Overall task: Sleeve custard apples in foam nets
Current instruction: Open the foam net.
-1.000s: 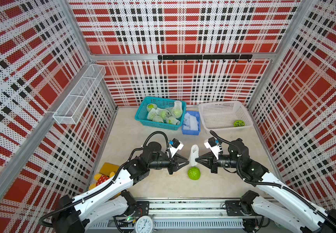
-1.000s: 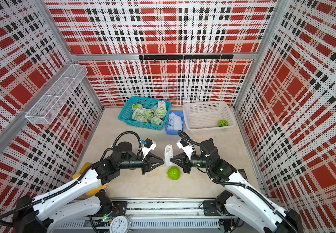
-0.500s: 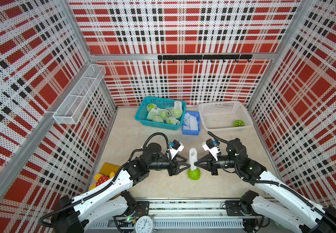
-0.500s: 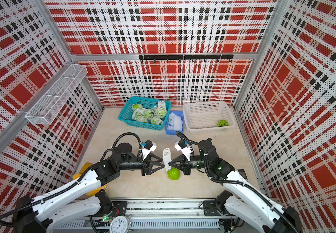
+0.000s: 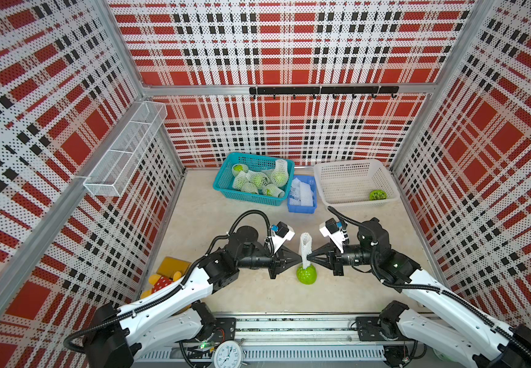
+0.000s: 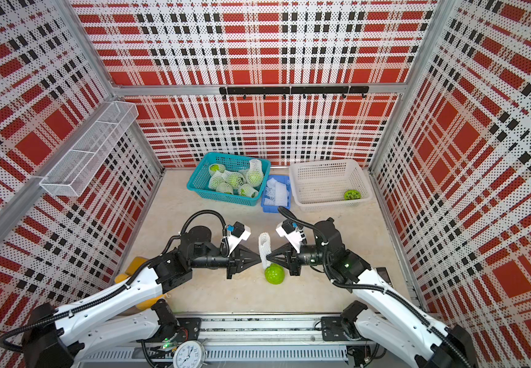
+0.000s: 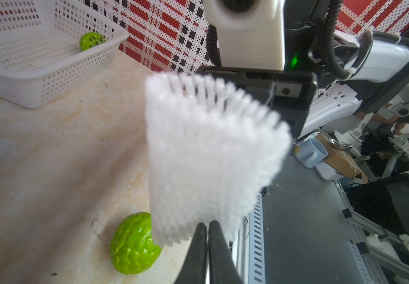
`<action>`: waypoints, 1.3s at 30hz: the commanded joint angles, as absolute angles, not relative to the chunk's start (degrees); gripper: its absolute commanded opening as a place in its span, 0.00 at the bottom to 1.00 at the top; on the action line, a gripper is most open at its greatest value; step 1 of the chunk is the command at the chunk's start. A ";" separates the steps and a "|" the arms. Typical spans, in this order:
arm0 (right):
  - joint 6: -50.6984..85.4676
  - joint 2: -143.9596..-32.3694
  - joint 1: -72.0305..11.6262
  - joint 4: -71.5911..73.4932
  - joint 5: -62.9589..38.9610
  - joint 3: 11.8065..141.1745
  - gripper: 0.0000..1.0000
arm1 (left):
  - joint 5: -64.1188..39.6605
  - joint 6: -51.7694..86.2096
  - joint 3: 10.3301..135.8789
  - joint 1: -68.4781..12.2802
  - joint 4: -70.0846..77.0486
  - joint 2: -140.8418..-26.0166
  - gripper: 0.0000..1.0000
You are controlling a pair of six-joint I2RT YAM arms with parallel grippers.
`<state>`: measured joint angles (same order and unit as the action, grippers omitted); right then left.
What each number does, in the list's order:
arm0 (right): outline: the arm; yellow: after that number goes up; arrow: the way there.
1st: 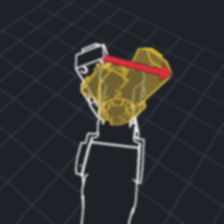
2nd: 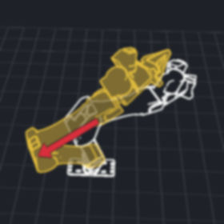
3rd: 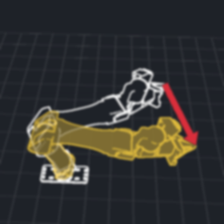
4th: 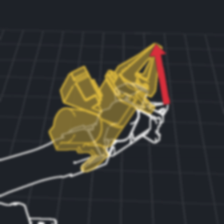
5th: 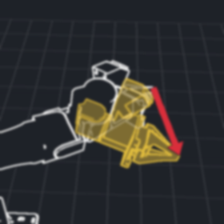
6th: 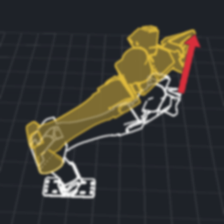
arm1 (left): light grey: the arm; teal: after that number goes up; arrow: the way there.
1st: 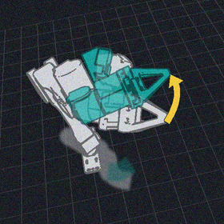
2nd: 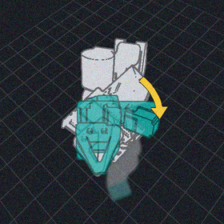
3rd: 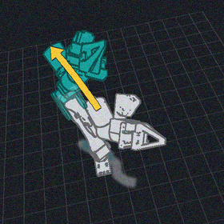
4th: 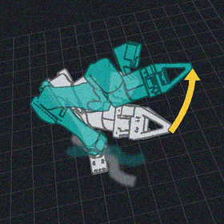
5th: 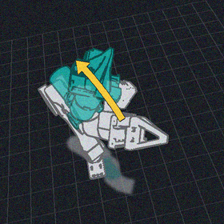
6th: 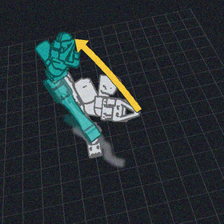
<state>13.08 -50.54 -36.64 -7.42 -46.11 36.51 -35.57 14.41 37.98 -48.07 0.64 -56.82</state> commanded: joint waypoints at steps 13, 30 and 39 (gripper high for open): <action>10.27 -45.35 -35.36 -11.24 -35.45 35.85 0.00 | -32.88 14.68 37.05 -47.61 1.84 -52.88 0.00; 13.93 -48.18 -35.41 -4.18 -44.74 33.62 0.00 | -31.19 13.81 36.81 -49.84 4.37 -56.48 0.51; 13.89 -48.16 -35.37 -4.02 -44.32 33.30 0.00 | -31.64 13.34 38.23 -51.00 5.71 -58.75 0.48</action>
